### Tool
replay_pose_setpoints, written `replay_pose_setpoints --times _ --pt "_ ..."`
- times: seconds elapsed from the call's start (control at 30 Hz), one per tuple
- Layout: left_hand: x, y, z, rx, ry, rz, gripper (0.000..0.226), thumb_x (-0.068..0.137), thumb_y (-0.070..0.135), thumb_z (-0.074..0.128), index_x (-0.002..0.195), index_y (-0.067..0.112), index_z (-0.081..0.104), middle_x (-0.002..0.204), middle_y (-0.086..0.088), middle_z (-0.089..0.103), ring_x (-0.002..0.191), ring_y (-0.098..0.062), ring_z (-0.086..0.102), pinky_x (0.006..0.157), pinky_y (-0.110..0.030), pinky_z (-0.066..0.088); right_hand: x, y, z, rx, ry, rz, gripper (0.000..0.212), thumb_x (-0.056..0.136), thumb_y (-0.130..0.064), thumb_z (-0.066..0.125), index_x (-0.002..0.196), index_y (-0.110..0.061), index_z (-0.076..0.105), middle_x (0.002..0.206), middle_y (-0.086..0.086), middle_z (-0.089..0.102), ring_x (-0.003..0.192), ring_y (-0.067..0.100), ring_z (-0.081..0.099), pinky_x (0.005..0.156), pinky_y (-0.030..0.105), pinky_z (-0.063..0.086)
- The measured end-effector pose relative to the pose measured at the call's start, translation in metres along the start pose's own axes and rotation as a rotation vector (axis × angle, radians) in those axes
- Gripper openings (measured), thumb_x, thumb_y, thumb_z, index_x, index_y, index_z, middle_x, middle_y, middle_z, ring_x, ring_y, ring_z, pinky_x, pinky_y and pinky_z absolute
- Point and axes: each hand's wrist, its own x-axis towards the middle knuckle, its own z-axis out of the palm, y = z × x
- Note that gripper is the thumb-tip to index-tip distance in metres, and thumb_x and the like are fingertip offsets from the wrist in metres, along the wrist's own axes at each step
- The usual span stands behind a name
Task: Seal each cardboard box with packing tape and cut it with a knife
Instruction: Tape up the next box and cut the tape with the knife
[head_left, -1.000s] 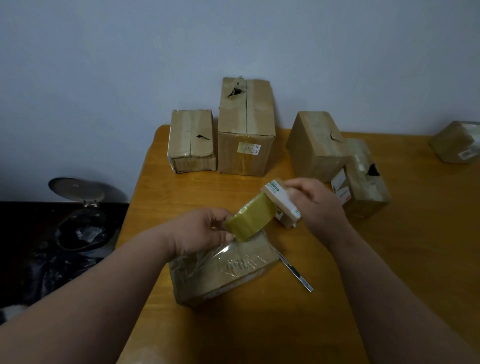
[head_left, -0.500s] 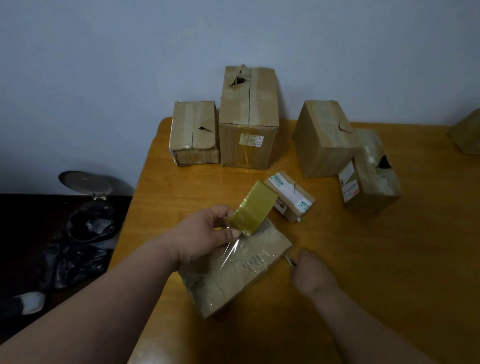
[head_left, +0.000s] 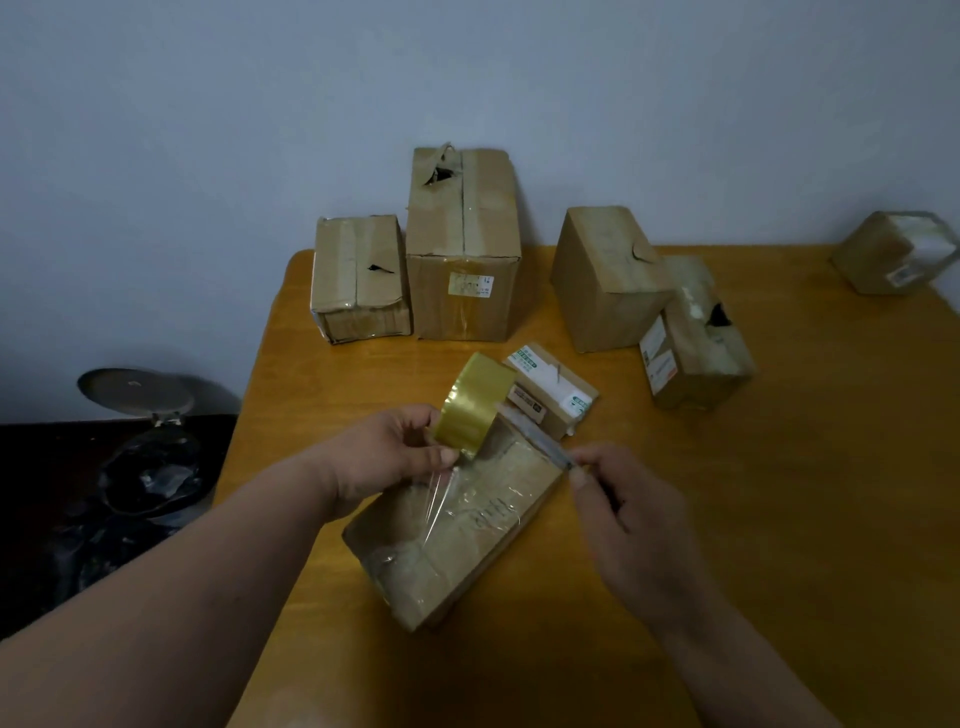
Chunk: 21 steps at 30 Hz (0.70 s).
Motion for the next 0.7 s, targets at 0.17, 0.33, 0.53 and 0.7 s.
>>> replay_pose_setpoints --times 0.17,0.33,0.53,0.7 --pt "0.001 0.001 -0.002 -0.051 -0.043 -0.007 0.029 0.093 0.006 0.060 0.122 0.002 0.058 0.113 -0.022 0.065 0.071 -0.003 0.069 0.054 -0.012 0.050 -0.021 -0.024 0.018 -0.388 -0.238 -0.104 0.015 0.093 -0.033 0.050 0.096 -0.028 0.063 0.076 -0.009 0.058 0.063 0.007 0.052 0.056 0.021 0.037" --pt "0.002 0.000 -0.003 -0.075 -0.051 -0.012 0.027 0.094 0.008 0.061 0.120 0.004 0.060 0.105 -0.015 0.065 0.069 -0.001 0.069 0.050 -0.009 0.048 -0.023 -0.040 0.032 -0.470 -0.258 -0.101 0.021 0.098 -0.029 0.046 0.105 -0.025 0.065 0.092 -0.008 0.060 0.072 0.009 0.055 0.063 0.021 0.044" --pt "0.000 0.000 -0.004 -0.128 -0.075 -0.001 0.028 0.093 0.007 0.062 0.120 0.004 0.060 0.096 -0.010 0.067 0.067 -0.003 0.070 0.051 -0.012 0.049 -0.019 -0.056 0.033 -0.554 -0.240 -0.049 0.018 0.097 -0.027 0.050 0.093 -0.020 0.067 0.079 -0.006 0.051 0.056 0.008 0.046 0.048 0.017 0.030" --pt "0.001 -0.004 -0.006 -0.207 -0.097 -0.007 0.027 0.091 0.005 0.064 0.118 0.009 0.064 0.089 -0.006 0.072 0.078 -0.009 0.072 0.062 -0.016 0.054 -0.013 -0.067 0.036 -0.605 -0.310 -0.003 0.017 0.100 -0.024 0.042 0.095 -0.019 0.059 0.081 -0.006 0.041 0.055 0.003 0.029 0.049 0.021 0.017"
